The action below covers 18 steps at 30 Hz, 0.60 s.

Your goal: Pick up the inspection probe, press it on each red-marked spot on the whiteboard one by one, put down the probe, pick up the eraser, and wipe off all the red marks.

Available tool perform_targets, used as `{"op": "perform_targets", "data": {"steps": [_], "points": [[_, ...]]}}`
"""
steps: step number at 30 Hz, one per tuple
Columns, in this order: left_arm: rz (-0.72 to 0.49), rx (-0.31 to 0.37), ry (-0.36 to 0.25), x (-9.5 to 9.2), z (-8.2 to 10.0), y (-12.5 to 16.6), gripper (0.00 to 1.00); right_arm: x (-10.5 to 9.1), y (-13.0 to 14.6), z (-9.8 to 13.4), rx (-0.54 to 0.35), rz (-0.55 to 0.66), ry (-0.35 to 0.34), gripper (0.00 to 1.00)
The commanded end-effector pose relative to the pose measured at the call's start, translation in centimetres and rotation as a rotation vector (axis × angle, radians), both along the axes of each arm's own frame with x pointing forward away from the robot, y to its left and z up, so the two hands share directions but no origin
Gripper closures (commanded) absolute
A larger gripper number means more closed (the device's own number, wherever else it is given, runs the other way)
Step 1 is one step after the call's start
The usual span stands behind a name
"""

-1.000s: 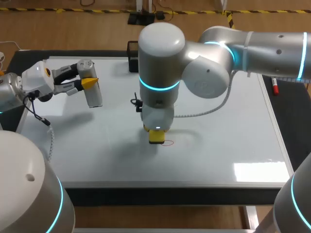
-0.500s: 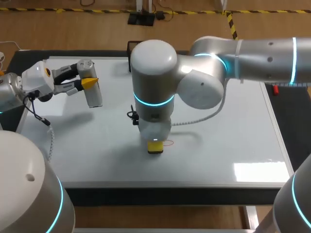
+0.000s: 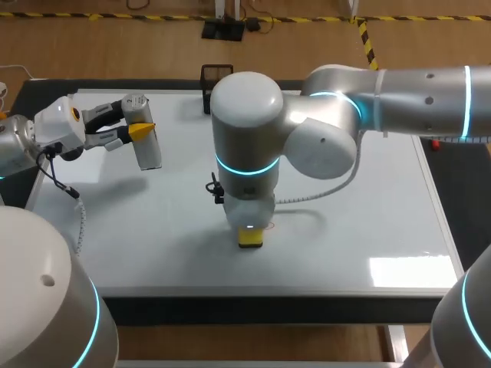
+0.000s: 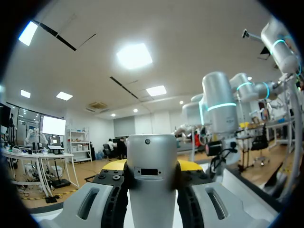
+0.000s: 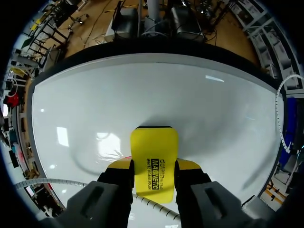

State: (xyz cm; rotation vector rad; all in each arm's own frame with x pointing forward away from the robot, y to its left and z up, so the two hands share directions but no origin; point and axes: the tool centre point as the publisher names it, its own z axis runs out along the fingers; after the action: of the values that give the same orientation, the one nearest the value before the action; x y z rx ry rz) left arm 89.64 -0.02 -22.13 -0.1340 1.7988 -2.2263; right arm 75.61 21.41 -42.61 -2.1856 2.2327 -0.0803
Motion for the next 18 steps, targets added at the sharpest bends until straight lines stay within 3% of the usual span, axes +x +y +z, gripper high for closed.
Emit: {"op": "perform_targets", "data": {"steps": [1,18], "points": [[0.0,0.001,0.0,-0.1,0.1,0.0,1.0,0.1,-1.0,0.2,-0.003,-0.01,-0.007,1.0],[0.0,0.001,0.0,-0.1,0.1,0.0,1.0,0.7,-3.7,-0.6,-0.027,-0.075,-0.013,1.0]]}}
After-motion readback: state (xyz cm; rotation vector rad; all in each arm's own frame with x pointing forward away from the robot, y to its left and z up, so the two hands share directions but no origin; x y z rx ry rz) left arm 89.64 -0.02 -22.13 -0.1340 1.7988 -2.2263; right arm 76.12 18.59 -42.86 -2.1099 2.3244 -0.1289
